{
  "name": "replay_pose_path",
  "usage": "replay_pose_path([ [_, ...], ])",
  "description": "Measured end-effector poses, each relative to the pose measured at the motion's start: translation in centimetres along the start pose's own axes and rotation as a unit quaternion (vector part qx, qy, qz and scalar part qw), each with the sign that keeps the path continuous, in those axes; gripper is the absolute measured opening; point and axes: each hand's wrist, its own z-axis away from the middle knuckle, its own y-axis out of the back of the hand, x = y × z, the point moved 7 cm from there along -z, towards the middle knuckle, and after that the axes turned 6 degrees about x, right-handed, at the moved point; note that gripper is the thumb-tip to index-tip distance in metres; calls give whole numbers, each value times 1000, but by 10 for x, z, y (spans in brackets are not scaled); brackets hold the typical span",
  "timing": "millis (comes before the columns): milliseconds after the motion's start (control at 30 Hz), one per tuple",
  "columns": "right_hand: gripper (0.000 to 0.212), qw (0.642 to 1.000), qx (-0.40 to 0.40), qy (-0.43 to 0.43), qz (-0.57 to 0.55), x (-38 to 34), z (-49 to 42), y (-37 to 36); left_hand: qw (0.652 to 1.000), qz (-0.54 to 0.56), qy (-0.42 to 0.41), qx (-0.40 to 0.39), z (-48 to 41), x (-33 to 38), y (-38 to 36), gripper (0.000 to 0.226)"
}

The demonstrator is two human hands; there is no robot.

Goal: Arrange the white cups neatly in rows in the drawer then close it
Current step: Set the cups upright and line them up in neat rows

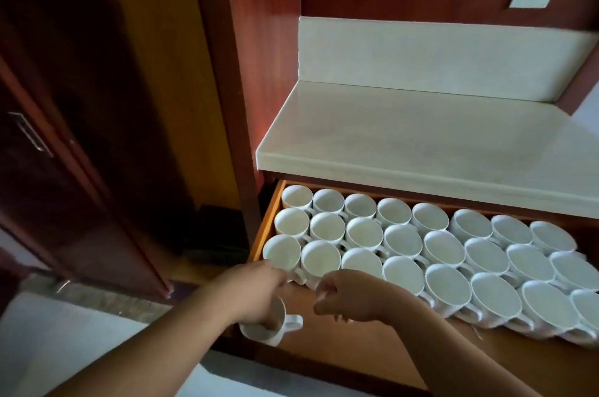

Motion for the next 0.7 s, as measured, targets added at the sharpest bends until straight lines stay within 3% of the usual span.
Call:
replay_pose_path([
  [167,33,999,-13,-29,-20,-17,-10,-28,993,-84,-70,-43,-4,6,-15,54],
  [367,1,998,-42,-39,-2,-19,-17,-42,986,-60,-154,10,-7,5,-18,53],
  [567,14,994,-73,-66,-38,-15,-17,-54,978,-8,-205,48,-9,-4,-17,45],
  [700,16,997,-42,-53,-26,-16,-19,-51,973,34,-214,77,-11,-12,-18,46],
])
